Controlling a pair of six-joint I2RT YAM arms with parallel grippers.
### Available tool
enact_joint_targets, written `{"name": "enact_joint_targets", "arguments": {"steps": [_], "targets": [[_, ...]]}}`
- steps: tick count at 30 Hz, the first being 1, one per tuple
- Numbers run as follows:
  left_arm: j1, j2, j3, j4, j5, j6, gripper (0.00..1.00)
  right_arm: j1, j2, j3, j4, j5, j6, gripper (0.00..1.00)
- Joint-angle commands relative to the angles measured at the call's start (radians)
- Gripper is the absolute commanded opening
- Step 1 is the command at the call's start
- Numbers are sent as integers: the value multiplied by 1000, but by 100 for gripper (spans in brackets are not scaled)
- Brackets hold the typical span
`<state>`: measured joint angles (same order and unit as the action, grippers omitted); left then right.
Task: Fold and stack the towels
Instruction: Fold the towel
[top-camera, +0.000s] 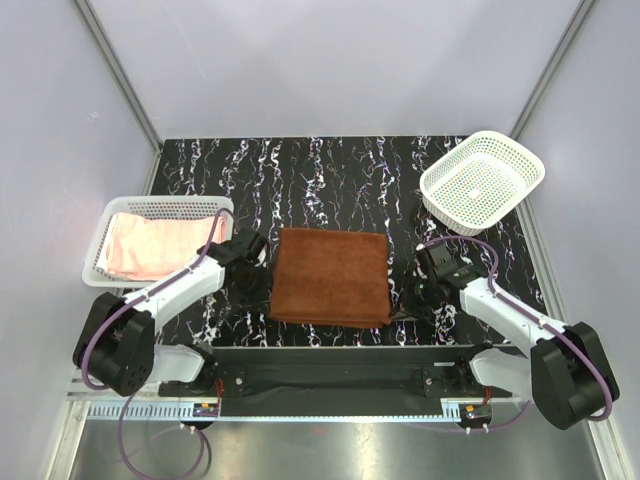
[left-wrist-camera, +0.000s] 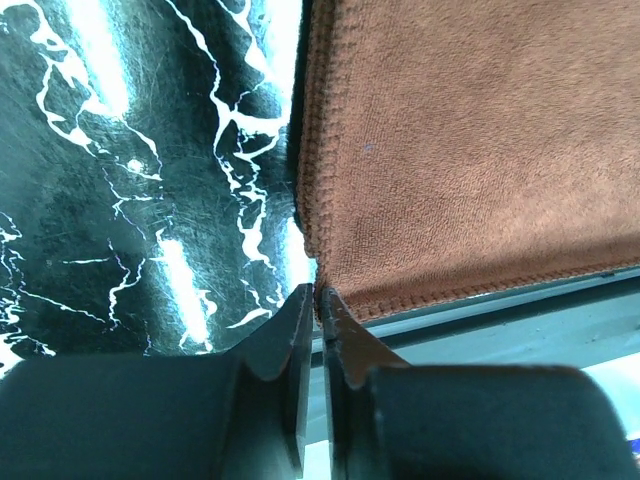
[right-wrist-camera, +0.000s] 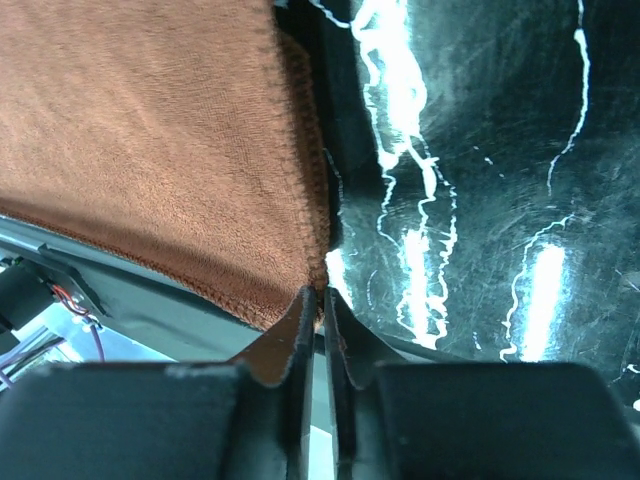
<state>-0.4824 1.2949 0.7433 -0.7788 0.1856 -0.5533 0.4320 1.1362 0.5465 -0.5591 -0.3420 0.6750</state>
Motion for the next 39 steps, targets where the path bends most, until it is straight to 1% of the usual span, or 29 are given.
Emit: {"name": "enact_joint_targets", "arguments": {"steps": [1,2,3,4,6,7,8,9,10,11,12,13,15,16,19,20,22,23,25,26,27,29,30,31,33,34,36,37,39], "targets": [[-21,26,4,-2,-44,-3,18,4,7,-13,31,14,0,15],[-24,29,7,-8,-58,-5,24,5,-1,-14,34,8,1,16],[-27,35,11,-14,-67,-8,26,5,-4,-14,31,8,1,16],[-28,32,14,-23,-83,-11,29,5,-10,-10,21,9,5,21],[-28,27,28,-33,-93,-13,31,5,-22,-3,7,15,6,28],[-28,24,37,-57,-132,-11,33,5,-27,3,-8,14,8,30],[-30,23,57,-74,-161,-8,33,5,-38,6,-18,12,5,35],[-30,26,100,-92,-182,-4,34,5,-45,12,-25,15,8,37],[-28,32,128,-123,-236,13,36,5,-53,24,-30,17,9,37],[-27,37,157,-132,-251,21,40,5,-61,30,-28,23,9,37],[-27,46,222,-135,-259,44,42,5,-58,50,-22,26,8,36],[-25,70,255,-132,-255,55,43,5,-49,67,-10,28,2,34],[-27,104,326,-105,-220,84,43,5,3,110,2,26,-11,32],[-25,121,371,-52,-156,114,44,4,23,150,34,18,-14,32],[-21,240,450,12,-46,171,44,7,106,188,117,-38,-6,29],[-21,310,502,24,-26,182,44,10,147,193,132,-54,4,28],[-18,378,560,50,-2,214,44,17,186,201,160,-49,14,26],[-16,441,620,53,-2,226,44,27,221,201,165,-36,18,25],[-18,506,700,24,-27,271,45,25,256,187,186,-29,17,25],[-16,530,776,9,-37,294,45,24,267,193,179,-16,-1,26],[-16,572,809,-5,-41,321,45,24,276,245,159,9,-32,28],[-7,592,876,-20,-69,410,47,13,306,324,88,81,-171,33],[-1,599,884,2,-75,464,47,1,319,407,73,112,-216,36],[10,600,890,13,-34,495,48,-9,362,446,47,150,-291,38],[33,595,880,42,36,573,50,-33,422,554,30,147,-354,38],[41,592,871,50,51,596,50,-45,475,588,13,144,-420,39],[59,584,838,68,96,663,50,-55,525,666,-4,137,-495,41],[65,575,831,67,109,685,50,-67,571,693,-12,114,-565,41],[87,573,815,64,141,737,49,-85,621,774,-54,107,-618,41]]}}
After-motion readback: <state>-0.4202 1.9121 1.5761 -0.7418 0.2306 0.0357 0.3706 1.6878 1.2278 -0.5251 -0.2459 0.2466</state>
